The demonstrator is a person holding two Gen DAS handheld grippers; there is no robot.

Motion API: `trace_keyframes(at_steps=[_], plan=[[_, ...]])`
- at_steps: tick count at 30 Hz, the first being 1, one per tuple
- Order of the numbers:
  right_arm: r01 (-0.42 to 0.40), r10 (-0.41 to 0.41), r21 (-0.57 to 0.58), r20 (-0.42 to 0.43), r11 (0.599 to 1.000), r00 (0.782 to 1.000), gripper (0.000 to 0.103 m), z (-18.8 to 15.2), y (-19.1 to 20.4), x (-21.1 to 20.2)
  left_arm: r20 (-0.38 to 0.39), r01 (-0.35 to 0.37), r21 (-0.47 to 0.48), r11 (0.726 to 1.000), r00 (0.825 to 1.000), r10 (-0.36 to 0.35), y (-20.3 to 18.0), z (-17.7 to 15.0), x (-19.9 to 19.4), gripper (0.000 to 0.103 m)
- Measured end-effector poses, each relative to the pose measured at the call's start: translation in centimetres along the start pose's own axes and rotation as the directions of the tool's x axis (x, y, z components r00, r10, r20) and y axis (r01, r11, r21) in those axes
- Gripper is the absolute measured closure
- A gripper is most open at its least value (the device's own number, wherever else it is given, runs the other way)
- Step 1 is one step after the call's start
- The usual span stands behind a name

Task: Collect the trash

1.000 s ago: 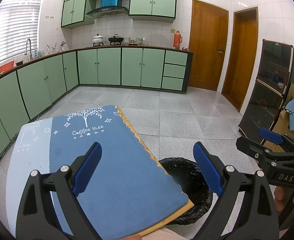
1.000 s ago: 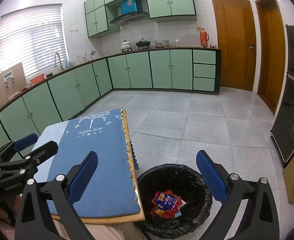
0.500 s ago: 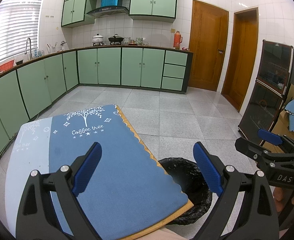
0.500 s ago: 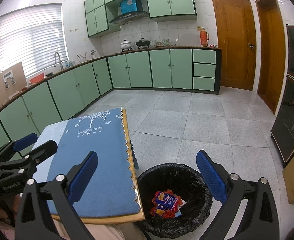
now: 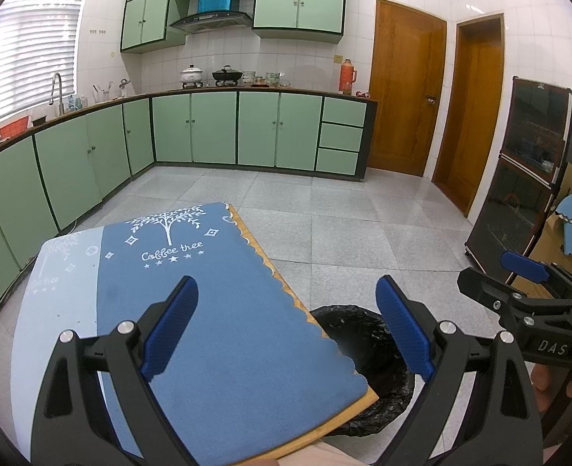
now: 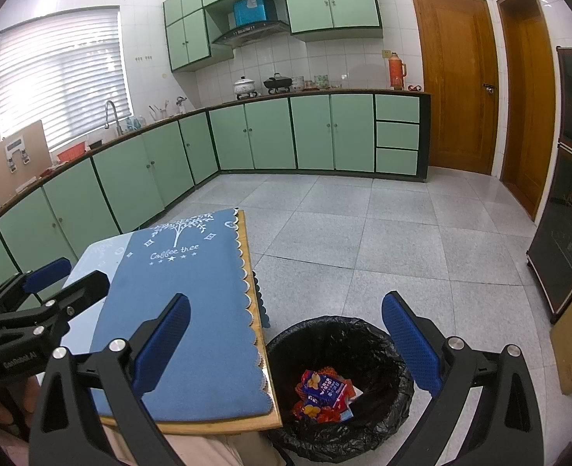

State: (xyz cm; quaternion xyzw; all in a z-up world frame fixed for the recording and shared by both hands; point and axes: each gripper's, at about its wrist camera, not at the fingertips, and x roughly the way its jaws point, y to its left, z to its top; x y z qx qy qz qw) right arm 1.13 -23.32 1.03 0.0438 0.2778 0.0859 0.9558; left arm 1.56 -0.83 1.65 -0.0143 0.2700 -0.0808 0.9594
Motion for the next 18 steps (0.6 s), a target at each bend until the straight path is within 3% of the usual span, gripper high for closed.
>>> trace_keyframes(at_steps=[18], plan=[[-0.003,0.003,-0.004,-0.001,1.0,1.0,0.006,-0.06,0.15,0.19,0.003,-0.007,-0.009,1.0,1.0,0.007,0.37,0.04,0.01,0.013]])
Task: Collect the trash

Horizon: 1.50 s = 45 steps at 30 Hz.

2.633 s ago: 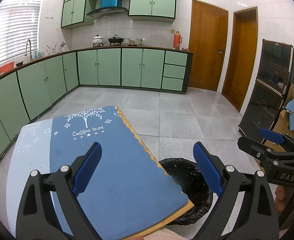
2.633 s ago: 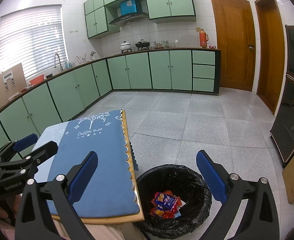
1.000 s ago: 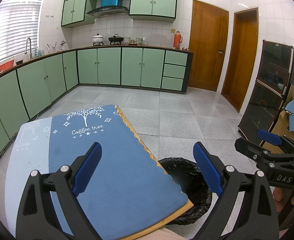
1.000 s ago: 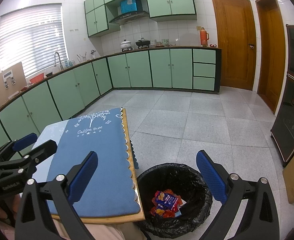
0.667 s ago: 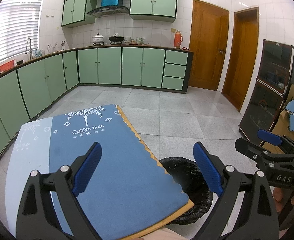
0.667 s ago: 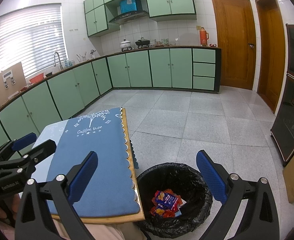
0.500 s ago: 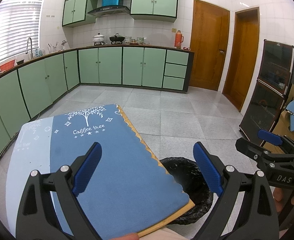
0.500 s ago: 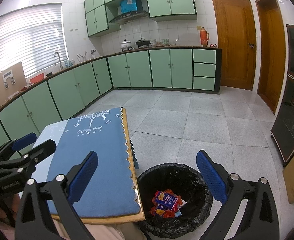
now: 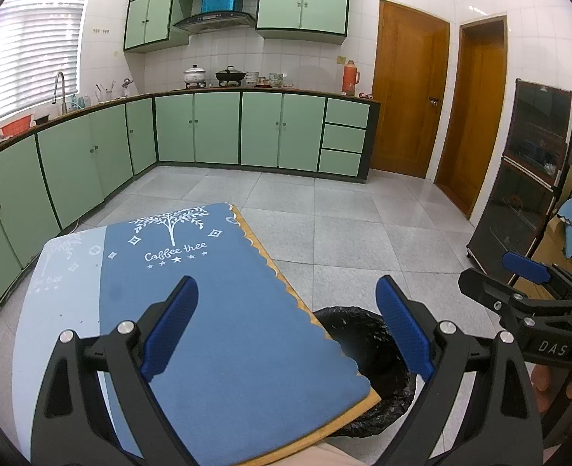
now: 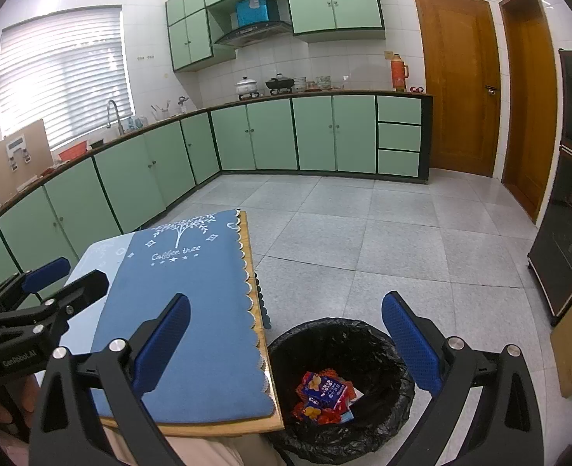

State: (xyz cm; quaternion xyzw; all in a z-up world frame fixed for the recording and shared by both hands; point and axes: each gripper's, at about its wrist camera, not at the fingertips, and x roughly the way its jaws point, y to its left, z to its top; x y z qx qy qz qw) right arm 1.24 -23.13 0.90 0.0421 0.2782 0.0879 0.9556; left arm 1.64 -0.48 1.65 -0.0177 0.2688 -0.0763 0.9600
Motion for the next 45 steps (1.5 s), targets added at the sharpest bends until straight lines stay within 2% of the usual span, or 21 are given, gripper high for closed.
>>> trace_keyframes(at_steps=[45], plan=[[0.001,-0.001,-0.017,-0.004,1.0,1.0,0.006,0.3,0.7,0.5,0.017,-0.021,-0.024,0.999,1.0,0.021,1.3,0.1,-0.8,0.013]])
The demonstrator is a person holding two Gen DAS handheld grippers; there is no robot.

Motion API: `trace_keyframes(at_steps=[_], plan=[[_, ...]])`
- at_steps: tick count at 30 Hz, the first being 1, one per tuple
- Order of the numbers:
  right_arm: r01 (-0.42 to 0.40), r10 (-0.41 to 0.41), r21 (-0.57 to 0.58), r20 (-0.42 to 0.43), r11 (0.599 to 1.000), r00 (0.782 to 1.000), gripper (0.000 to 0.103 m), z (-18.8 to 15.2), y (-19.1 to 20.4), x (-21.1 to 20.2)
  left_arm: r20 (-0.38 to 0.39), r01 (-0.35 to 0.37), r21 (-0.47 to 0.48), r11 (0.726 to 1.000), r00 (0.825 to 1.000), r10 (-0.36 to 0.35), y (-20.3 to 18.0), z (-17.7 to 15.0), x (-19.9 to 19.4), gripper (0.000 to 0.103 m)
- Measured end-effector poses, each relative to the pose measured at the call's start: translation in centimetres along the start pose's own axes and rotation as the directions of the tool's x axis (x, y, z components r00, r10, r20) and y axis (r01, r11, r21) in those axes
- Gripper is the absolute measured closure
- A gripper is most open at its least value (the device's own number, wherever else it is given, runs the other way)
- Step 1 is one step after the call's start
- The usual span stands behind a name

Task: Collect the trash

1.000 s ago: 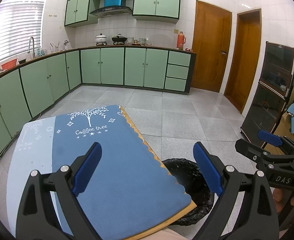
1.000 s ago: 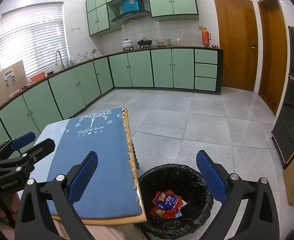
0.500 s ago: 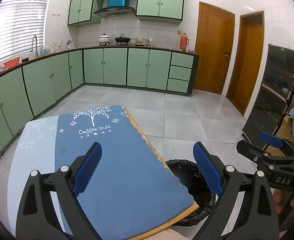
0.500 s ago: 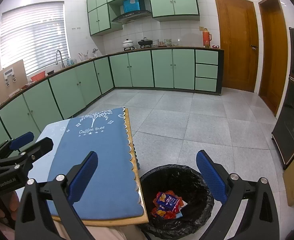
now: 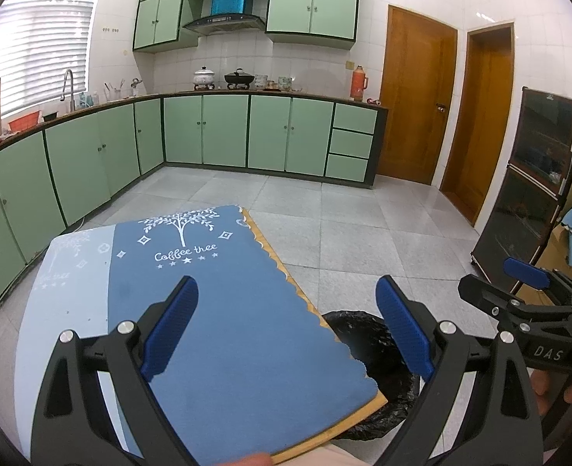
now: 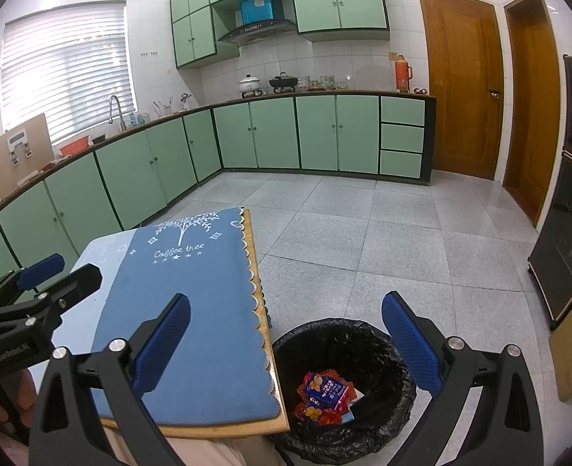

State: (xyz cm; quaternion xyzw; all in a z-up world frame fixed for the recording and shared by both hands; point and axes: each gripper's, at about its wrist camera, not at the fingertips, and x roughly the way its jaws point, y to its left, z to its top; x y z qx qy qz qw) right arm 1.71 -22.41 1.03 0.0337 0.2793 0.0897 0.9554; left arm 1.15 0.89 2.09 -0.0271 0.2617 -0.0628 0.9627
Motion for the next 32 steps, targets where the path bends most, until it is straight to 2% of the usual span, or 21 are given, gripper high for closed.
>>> trace_keyframes(at_steps=[32], plan=[[0.003,-0.003,0.004,-0.008,1.0,1.0,0.006,0.0,-0.15,0.16,-0.01,-0.003,0.001,1.0,1.0,0.003,-0.04,-0.05,0.0,0.013]])
